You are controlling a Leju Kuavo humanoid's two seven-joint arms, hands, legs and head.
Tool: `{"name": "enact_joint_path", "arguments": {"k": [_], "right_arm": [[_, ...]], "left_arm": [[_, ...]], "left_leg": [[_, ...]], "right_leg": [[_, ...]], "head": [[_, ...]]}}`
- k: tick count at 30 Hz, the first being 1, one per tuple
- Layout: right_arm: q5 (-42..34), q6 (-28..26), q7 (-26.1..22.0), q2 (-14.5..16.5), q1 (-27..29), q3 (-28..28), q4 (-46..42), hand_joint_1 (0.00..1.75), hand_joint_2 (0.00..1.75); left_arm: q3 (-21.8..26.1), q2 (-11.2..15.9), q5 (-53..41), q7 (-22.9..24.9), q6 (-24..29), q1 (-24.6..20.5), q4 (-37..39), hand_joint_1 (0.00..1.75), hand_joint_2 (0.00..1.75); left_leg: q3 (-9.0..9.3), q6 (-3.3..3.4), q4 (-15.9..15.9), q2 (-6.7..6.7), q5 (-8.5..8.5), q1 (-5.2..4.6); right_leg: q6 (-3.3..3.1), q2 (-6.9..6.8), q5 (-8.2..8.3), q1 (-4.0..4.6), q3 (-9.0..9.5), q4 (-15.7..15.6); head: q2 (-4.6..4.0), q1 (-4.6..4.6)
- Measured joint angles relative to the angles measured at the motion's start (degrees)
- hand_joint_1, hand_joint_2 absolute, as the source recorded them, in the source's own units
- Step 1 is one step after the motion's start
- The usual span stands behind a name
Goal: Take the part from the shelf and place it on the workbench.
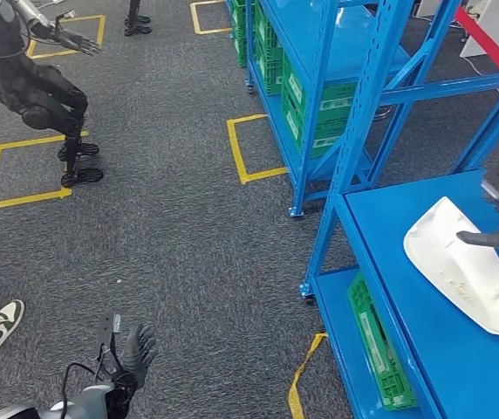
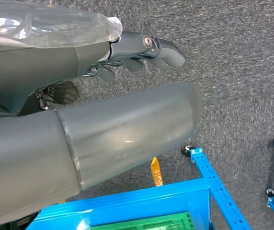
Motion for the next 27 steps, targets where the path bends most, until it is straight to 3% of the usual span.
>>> {"name": "enact_joint_path", "arguments": {"k": [27], "right_arm": [[0.37, 0.03, 1.48, 1.5, 2.48, 1.36, 3.2, 0.0, 1.75]], "left_arm": [[-0.01, -0.24, -0.29, 0.35, 0.12, -0.16, -0.01, 0.0, 0.0]], "left_leg": [[0.0, 0.0, 0.0, 0.0, 0.0, 0.0]], "right_leg": [[0.0, 0.0, -0.01, 0.0, 0.0, 0.0]], "head": [[0.0, 0.0]]}}
